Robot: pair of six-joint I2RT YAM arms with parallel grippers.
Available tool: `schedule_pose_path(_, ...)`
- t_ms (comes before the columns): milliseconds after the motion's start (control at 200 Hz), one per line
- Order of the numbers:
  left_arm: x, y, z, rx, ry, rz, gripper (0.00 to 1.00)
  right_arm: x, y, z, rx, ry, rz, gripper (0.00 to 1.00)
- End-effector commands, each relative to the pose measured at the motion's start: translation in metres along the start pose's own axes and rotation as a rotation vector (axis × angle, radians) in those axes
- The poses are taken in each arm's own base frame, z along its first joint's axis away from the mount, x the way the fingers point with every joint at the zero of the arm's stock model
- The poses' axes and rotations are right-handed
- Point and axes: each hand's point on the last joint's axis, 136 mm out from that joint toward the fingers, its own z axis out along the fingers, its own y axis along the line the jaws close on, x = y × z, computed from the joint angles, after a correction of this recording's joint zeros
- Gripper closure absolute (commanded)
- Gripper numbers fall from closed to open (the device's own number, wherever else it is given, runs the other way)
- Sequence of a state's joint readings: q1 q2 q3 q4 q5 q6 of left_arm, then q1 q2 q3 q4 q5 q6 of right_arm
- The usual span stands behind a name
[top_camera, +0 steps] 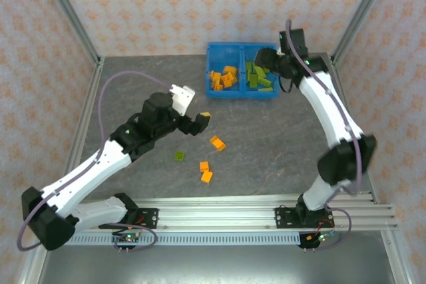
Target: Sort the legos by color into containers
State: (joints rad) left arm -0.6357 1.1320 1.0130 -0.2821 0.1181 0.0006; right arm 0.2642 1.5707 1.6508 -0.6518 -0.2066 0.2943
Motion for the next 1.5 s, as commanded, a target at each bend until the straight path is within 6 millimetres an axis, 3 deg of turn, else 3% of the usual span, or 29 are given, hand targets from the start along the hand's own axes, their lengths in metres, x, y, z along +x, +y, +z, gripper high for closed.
schedule_pose_path(0,0.048,-0.006,0.021,-0.04,0.193,-0.132,0.03,0.024,0.0,-0.035,-0.096,-0.077,-0.021,0.17)
schedule_pose_path(120,0.094,-0.028,0.057,-0.034,0.405,-0.175,0.03,0.061,-0.02,-0.071,-0.108,-0.093,0.0,0.0)
schedule_pose_path(265,0.142,-0.037,0.087,-0.128,0.642,-0.29,0.03,0.095,-0.054,-0.092,-0.005,-0.067,-0.003,0.01)
schedule_pose_path(435,0.179,-0.048,0.109,-0.243,0.775,-0.522,0.09,0.105,-0.067,-0.097,0.046,-0.045,-0.013,0.01)
schedule_pose_path(711,0.183,-0.064,0.131,-0.293,0.762,-0.78,0.02,0.109,-0.064,-0.093,0.027,-0.025,-0.048,0.01)
schedule_pose_path(771,0.178,-0.065,0.133,-0.314,0.751,-0.832,0.02,0.11,-0.065,-0.093,0.031,-0.02,-0.063,0.01)
schedule_pose_path(796,0.189,-0.063,0.137,-0.345,0.772,-0.849,0.03,0.11,-0.065,-0.093,0.031,-0.018,-0.067,0.01)
schedule_pose_path(1071,0.195,-0.055,0.151,-0.457,0.746,-0.965,0.05,0.114,-0.067,-0.099,0.035,-0.013,-0.103,0.01)
schedule_pose_path(1251,0.204,-0.037,0.142,-0.571,0.763,-0.885,0.26,0.113,-0.067,-0.103,0.03,-0.029,-0.09,0.01)
schedule_pose_path(1311,0.212,-0.034,0.137,-0.602,0.791,-0.856,0.33,0.116,-0.058,-0.104,-0.026,-0.016,-0.098,0.0)
schedule_pose_path(1416,0.224,-0.033,0.132,-0.612,0.817,-0.864,0.47,0.149,-0.025,-0.1,-0.259,0.112,-0.197,0.02)
schedule_pose_path(1491,0.229,-0.033,0.131,-0.607,0.823,-0.878,0.56,0.174,-0.017,-0.101,-0.342,0.213,-0.239,0.03)
